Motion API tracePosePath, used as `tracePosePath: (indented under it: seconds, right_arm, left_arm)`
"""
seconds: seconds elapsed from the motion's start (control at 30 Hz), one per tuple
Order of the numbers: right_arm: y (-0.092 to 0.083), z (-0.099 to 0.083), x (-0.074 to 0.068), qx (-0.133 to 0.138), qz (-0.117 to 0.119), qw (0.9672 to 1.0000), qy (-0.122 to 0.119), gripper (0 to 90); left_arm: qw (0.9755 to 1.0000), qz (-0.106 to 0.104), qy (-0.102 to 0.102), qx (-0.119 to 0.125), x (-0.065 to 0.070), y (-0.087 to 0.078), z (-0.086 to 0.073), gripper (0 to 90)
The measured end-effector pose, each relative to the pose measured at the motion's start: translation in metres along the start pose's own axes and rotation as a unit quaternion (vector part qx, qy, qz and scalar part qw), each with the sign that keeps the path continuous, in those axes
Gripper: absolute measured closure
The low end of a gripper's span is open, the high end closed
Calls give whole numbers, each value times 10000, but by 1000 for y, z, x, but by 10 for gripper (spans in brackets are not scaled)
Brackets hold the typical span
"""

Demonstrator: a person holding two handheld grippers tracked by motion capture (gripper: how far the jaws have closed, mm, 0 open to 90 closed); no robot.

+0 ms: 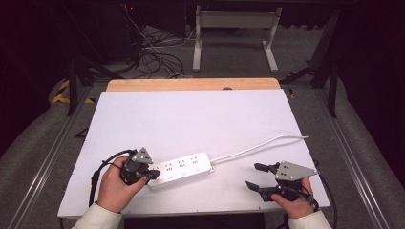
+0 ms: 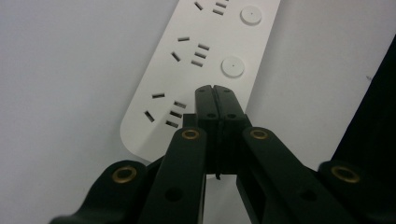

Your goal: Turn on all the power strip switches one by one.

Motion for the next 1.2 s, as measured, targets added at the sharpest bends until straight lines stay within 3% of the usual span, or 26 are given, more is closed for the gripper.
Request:
tracePosePath:
  seconds: [0.33, 0.5, 0.87, 1.2]
  right_arm:
    - [1, -1, 0, -21, 13, 10000, -15, 318]
    - [1, -1, 0, -26, 12, 10000, -14, 318]
    - [1, -1, 0, -27, 24, 10000, -3, 318]
    - [1, -1, -1, -20, 30, 10000, -6, 318]
  left_arm:
    - [9998, -25, 21, -216, 0, 8, -3, 897]
    - [9998, -46, 7, -186, 0, 9, -3, 897]
    - [9996, 167, 155, -170, 0, 10, -4, 898]
    - [9999, 86, 77, -114, 1, 12, -6, 899]
Point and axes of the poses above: each handheld gripper's, and its own axes: y roughly forward along the jaws, z roughly out of its top, x roughly to its right, the point moved 9 cm from there along y, roughly forward along the jaws, and after that the axes turned 4 degrees about -x, right-handed, at the moved point
